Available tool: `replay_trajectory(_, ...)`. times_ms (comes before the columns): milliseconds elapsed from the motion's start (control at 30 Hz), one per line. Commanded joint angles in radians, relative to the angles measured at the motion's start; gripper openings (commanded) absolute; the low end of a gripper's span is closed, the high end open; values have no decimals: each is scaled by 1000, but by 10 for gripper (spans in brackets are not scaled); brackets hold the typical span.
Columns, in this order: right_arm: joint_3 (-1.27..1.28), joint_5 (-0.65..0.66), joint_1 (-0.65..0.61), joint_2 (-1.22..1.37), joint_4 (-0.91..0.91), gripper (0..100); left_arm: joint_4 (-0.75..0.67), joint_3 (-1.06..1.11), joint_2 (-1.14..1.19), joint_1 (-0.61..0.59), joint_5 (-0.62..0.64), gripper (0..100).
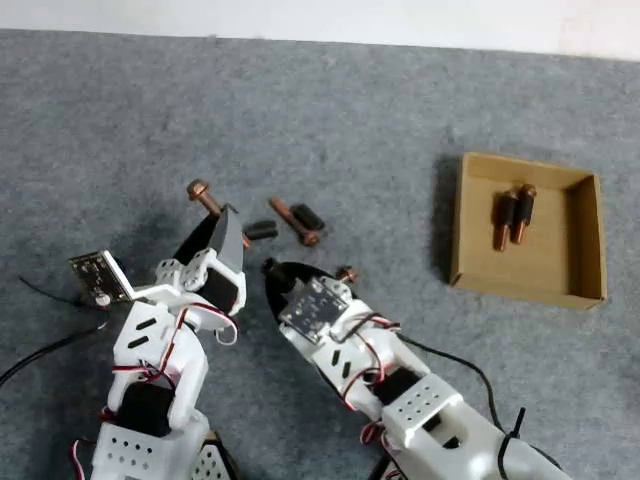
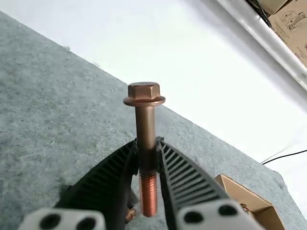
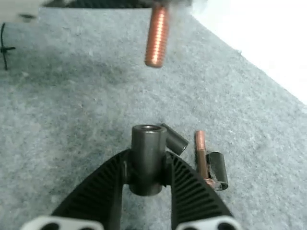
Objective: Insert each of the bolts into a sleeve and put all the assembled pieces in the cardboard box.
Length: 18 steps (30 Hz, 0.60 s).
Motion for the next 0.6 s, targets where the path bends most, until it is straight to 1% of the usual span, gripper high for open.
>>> replay_trajectory(0,-4,11,-10,-28,-50,3,31,-28,-18,19,6,6)
replay_trajectory(167,-4,11,-10,-28,-50,3,54,-31,-18,47,6,6)
replay_trajectory(567,4,9,-7,-28,-51,3,55,-7,-18,47,6,6)
